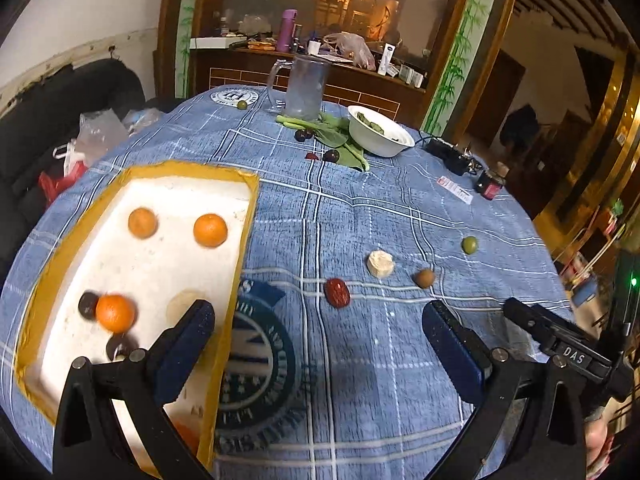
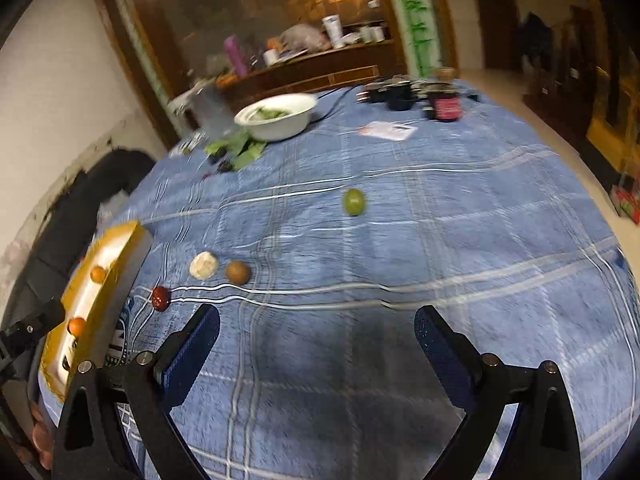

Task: Organize fruits
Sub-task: 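Move both open tools back to the remaining fruits, then grasp a white yam slice with the left tool while the right tool grasps a brown kiwi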

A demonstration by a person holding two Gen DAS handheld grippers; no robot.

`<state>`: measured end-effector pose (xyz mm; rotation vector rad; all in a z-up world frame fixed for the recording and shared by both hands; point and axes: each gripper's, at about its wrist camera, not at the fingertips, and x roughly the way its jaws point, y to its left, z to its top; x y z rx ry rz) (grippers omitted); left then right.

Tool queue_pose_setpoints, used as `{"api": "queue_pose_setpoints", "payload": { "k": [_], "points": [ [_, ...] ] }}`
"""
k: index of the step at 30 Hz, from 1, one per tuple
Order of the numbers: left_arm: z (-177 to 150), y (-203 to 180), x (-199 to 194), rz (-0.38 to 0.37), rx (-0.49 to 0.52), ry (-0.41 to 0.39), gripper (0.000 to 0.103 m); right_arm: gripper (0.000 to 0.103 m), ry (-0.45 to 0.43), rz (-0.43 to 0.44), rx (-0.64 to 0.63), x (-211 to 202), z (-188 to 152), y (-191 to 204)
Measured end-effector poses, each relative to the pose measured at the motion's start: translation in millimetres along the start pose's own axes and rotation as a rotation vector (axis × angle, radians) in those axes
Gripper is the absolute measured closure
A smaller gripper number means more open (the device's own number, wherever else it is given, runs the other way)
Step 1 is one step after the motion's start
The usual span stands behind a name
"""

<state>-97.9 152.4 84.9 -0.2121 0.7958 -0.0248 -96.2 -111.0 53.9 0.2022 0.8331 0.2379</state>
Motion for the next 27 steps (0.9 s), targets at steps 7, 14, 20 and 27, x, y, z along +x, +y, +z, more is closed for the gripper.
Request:
{"api": "queue_pose_setpoints", "payload": {
  "k": [7, 14, 20, 27],
  "points": [
    [33, 5, 42, -0.068, -0.076, 0.077, 0.000, 0.034, 0.082, 0.061, -0.159, 61, 25, 55],
    [40, -15, 93, -0.091, -0.057, 0.181, 0.014, 0.037, 0.136, 0.046, -0.183, 94, 16, 60],
    [39, -40, 123, -0.083, 0.018, 0.218, 0.037, 0.066, 0.122, 0.016, -0.225, 96, 15, 64],
    [29, -53, 144, -0.067, 0.089, 0.239, 0.042, 0.074, 0.136, 0.036, -0.224, 92, 12, 64]
  ]
}}
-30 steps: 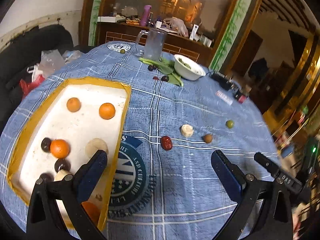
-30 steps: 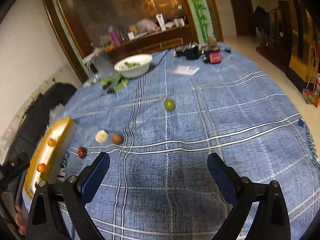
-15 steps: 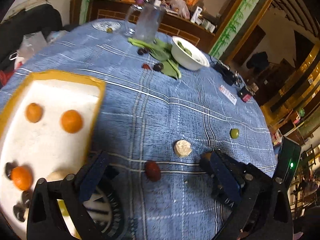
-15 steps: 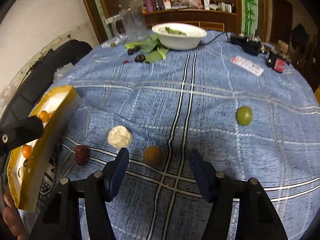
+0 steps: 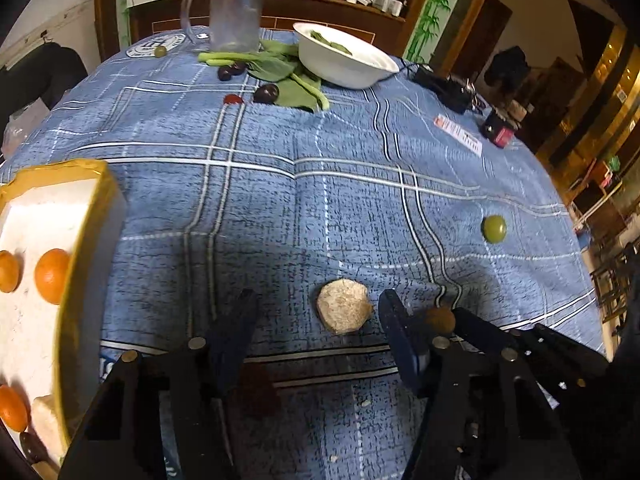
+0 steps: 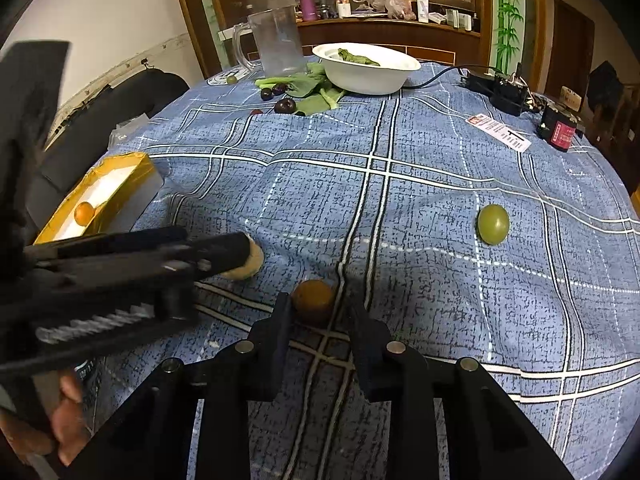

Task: Organize fruits
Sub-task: 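Grasp a white yam slice with the left tool while the right tool grasps a brown kiwi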

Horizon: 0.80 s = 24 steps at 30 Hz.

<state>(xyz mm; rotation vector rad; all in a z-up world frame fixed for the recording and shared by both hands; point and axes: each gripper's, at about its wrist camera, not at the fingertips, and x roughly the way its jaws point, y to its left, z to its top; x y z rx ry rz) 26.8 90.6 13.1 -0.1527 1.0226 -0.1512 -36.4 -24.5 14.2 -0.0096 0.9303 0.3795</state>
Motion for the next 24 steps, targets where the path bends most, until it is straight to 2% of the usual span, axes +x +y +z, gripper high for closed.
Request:
{"api": "queue_pose_setpoints", "payload": {
  "k": [5, 6, 8, 10, 17, 24],
  "points": [
    [-4, -10, 4, 0.046, 0.069, -0.044, 0.044, 0.073, 0.008, 0.019, 0.013, -1, 0, -2],
    [-6, -13, 5, 0.058, 0.088, -0.057, 0.048, 0.073, 0.007, 0.017, 0.010, -1, 0, -1],
    [-8, -18, 5, 0.051, 0.115, -0.077, 0.069, 0.073, 0.008, 0.009, 0.001, -1, -1, 1],
    [-9, -20, 5, 0.035, 0.136, -0.086, 0.075, 0.073, 0.005, -0.005, -0.014, 0, -1, 4],
    [-7, -12, 1, -0.009, 0.101, -0.116, 0.075, 0.075, -0.002, -0.007, -0.014, 0, -1, 3],
    [-4, -6, -22, -0.046, 0.061, -0.204, 0.075, 0.079, -0.045, -0.044, -0.034, -1, -1, 8]
  ]
}}
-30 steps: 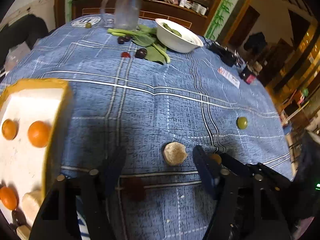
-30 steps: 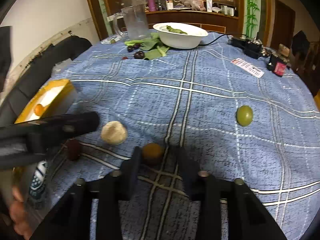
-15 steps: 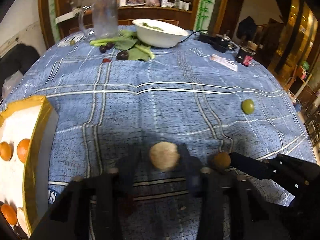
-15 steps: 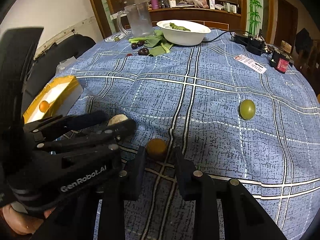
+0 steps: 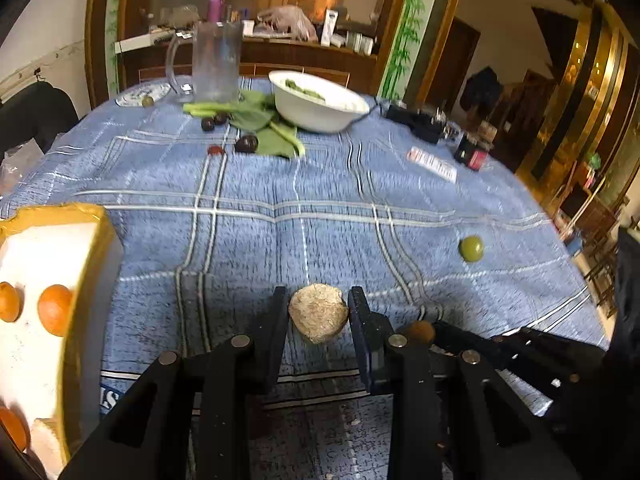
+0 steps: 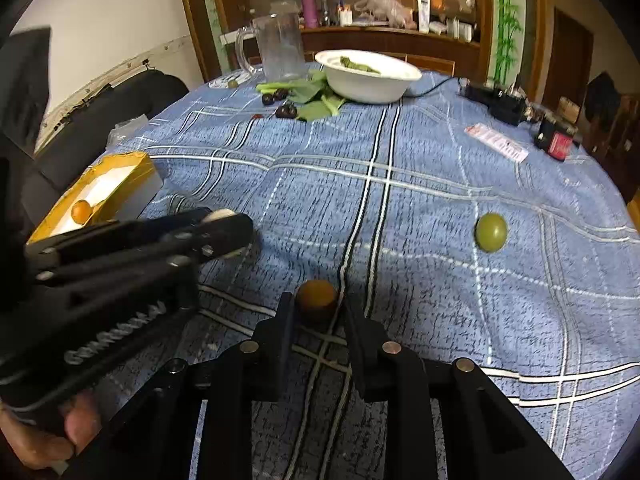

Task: Organize fruits
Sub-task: 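Grasp a white yam slice with the left tool while the right tool grasps a brown kiwi, then carry slice and kiwi over the tray and open both tools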

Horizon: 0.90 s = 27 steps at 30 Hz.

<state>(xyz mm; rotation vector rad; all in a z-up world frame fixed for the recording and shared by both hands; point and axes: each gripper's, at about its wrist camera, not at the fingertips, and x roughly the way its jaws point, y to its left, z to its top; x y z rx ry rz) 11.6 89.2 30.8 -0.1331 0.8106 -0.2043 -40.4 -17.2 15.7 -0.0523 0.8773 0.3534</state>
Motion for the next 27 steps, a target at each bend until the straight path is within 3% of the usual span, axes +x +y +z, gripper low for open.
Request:
{"api": "queue_pose_setpoints", "payload": {
  "k": [3, 5, 7, 11, 15, 19, 27],
  "points": [
    [3, 6, -21, -0.007, -0.031, -0.035, 0.074, 0.082, -0.046, -0.023, -0.008, -7, 1, 4],
    [1, 17, -47, -0.047, -0.072, -0.056, 0.074, 0.084, -0.039, -0.015, 0.013, -10, 1, 3],
    [-3, 30, -72, -0.037, -0.094, -0.076, 0.074, 0.085, -0.036, -0.006, 0.033, -17, -1, 3],
    [-15, 65, -121, 0.016, -0.157, -0.131, 0.074, 0.085, -0.057, -0.015, 0.025, -28, -3, 6],
    [-31, 101, -153, 0.075, -0.233, -0.159, 0.074, 0.076, -0.013, -0.028, 0.005, -17, 1, 8],
    [-46, 131, -172, 0.146, -0.293, -0.155, 0.074, 0.076, 0.046, -0.029, 0.029, 6, 4, 6],
    [-71, 179, -189, 0.225, -0.392, -0.138, 0.074, 0.080, 0.019, -0.025, 0.062, -10, 4, 12]
  ]
}}
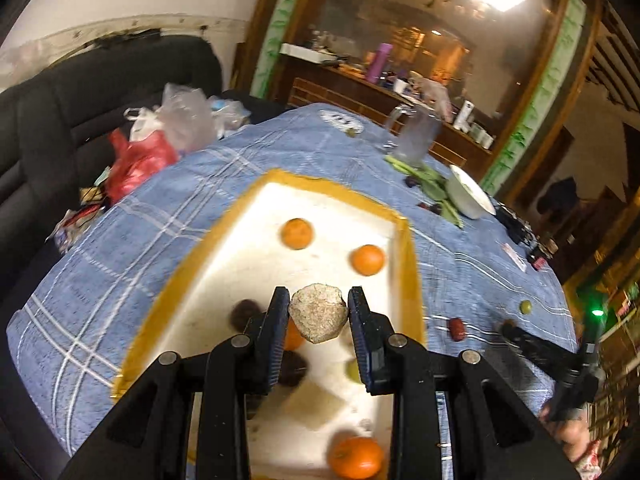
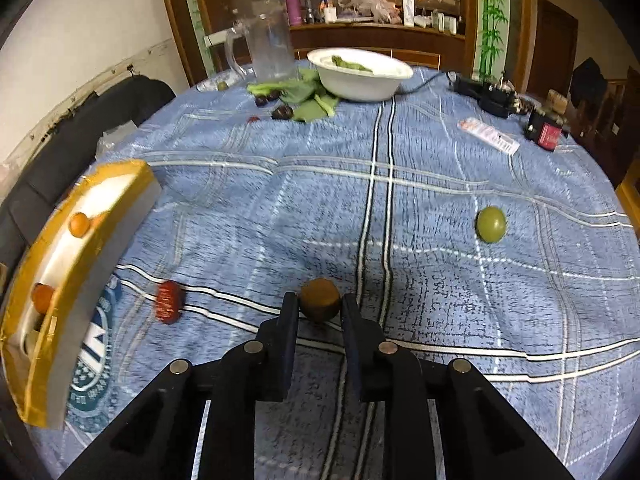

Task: Organize fruits
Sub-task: 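Carry slice and kiwi over the tray and open both tools, then move both open tools back to the last fruits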

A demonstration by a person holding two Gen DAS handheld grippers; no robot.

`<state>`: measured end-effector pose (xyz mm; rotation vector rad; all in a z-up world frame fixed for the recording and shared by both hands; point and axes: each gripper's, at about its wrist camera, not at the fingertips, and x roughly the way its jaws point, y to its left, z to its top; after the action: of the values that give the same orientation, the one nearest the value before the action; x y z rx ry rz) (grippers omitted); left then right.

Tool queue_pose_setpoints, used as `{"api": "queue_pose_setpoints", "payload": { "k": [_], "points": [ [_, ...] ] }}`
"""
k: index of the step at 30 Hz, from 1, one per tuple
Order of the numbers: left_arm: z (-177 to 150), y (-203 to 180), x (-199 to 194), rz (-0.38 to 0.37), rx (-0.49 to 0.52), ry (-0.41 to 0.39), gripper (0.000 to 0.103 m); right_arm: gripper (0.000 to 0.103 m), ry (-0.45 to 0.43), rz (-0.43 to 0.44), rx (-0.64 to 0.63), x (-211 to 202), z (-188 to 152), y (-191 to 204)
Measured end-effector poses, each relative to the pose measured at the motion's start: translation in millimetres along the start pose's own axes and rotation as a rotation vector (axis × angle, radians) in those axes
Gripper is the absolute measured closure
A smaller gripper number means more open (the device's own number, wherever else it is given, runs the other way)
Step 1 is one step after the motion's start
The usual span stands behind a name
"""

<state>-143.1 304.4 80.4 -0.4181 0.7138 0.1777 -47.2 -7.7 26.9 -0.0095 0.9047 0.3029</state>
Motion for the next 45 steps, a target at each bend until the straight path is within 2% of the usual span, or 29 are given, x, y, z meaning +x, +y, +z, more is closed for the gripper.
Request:
{"api": "queue_pose_setpoints", "payload": {
  "k": [5, 7, 12, 17, 21, 22, 23, 25, 27, 33, 39, 45],
  "points": [
    [-5, 20, 3, 0.039, -0.033, 0.022, 0.074, 0.080, -0.034, 0.093, -0.041, -34, 7, 36],
    [-9, 23, 5, 0.058, -0.035, 0.033, 0.074, 0.080, -0.036, 0.161, -0.079, -45, 8, 64],
    [-14, 33, 3, 0.053, -0.059, 0.050, 0.073, 0.079, -0.004, 0.303, -0.169, -50, 1, 135],
    [-13, 42, -10, 0.037, -0.069, 0.023, 0.050, 0.079, 0.024, 0.334, -0.269, -40, -16, 196],
    [-12, 48, -17, 0.033, -0.089, 0.009, 0.043, 0.079, 0.044, 0.342, -0.277, -28, -20, 216],
    [-12, 50, -17, 0.030, -0.096, 0.010, 0.042, 0.075, 0.048, 0.346, -0.272, -24, -19, 220],
    [-12, 52, -18, 0.028, -0.101, 0.012, 0.041, 0.072, 0.050, 0.347, -0.268, -21, -16, 220],
    [-12, 54, -20, 0.029, -0.104, 0.012, 0.040, 0.048, 0.036, 0.348, -0.253, -22, -12, 221],
    [-11, 55, -21, 0.032, -0.109, 0.008, 0.038, 0.038, 0.008, 0.344, -0.242, -26, -8, 219],
    [-13, 39, -25, 0.032, -0.072, -0.003, 0.037, 0.038, -0.047, 0.297, -0.222, -45, -7, 197],
    [-21, -11, -36, 0.049, 0.093, -0.044, 0.035, 0.031, -0.072, 0.267, -0.163, -57, -10, 161],
    [-35, -66, -44, 0.033, 0.248, -0.064, 0.027, 0.028, -0.093, 0.232, -0.092, -69, -17, 117]
  ]
}}
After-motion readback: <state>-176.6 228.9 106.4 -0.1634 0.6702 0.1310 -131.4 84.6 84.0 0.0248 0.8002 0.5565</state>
